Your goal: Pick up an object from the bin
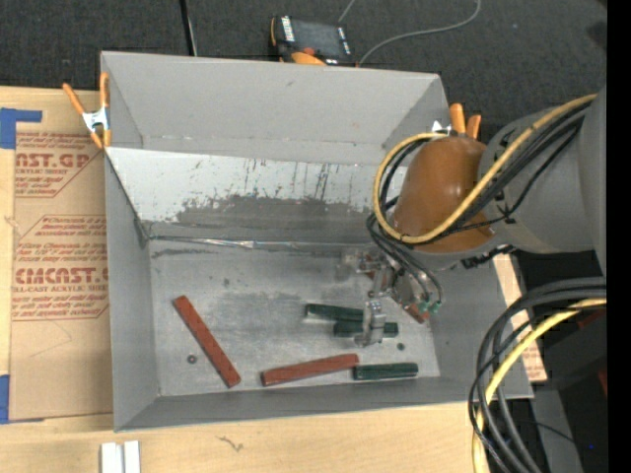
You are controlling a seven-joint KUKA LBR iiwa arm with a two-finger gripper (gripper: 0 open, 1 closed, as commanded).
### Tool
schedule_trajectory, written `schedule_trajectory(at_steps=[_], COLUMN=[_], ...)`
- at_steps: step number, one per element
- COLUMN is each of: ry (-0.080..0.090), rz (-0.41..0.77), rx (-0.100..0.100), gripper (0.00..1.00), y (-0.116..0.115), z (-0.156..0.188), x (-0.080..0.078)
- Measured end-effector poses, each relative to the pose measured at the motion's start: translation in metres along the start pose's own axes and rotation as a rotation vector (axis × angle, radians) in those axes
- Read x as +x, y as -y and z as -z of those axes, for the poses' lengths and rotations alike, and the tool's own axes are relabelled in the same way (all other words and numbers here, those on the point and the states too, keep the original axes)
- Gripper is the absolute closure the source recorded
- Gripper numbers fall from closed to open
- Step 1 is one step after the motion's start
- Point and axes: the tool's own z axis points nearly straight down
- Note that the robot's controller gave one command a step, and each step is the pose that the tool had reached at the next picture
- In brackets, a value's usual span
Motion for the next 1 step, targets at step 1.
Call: schedule_trajectory(at_steps=[1], ry=[0.000], rz=[0.000], rx=[0.000], gripper=[1.00], y=[0.0000], z=[0.0000], x=[0.0000])
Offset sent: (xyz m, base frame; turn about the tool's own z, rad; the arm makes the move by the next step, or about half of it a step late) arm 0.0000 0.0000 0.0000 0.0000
